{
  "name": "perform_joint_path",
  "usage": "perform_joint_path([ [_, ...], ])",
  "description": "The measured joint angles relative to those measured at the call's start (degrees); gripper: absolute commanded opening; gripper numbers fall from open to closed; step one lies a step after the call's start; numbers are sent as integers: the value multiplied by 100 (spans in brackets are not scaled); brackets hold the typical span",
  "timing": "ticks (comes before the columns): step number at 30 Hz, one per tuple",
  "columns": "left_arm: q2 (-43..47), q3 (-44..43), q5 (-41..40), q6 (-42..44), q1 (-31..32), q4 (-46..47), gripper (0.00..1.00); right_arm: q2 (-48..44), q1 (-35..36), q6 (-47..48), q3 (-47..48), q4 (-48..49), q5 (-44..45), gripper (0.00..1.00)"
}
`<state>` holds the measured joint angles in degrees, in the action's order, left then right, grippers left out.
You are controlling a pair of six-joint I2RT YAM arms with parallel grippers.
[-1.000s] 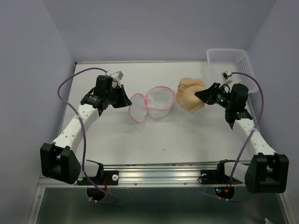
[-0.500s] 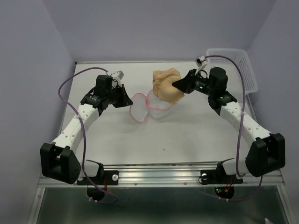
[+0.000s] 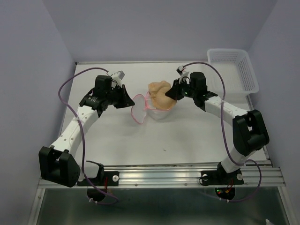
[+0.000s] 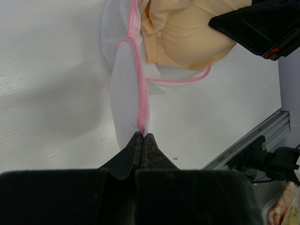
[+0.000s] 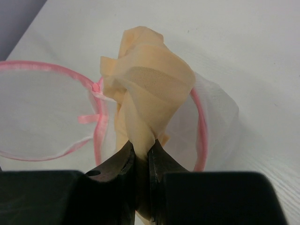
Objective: Place the bra in the laundry bag and zip it closed
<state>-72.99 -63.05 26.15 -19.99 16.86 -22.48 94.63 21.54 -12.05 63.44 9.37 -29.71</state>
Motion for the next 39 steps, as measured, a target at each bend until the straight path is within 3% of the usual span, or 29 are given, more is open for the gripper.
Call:
perform_joint_path([
  [13, -20, -435, 72, -177, 0, -55, 0, -31, 407, 1432, 0, -892, 291, 1],
  [22, -35, -579, 195, -304, 0, -61, 0, -9, 555, 1836, -61, -1388, 435, 1],
  [34, -114, -579, 514, -297, 0, -55, 0, 977, 662, 566, 990, -1373, 767, 3],
  [36, -116, -579, 557, -295, 0, -55, 0, 1086, 662, 251, 1056, -1263, 883, 7],
  [39, -116, -579, 623, -286, 0, -55, 0, 1193, 662, -151, 1062, -1097, 1091, 21],
])
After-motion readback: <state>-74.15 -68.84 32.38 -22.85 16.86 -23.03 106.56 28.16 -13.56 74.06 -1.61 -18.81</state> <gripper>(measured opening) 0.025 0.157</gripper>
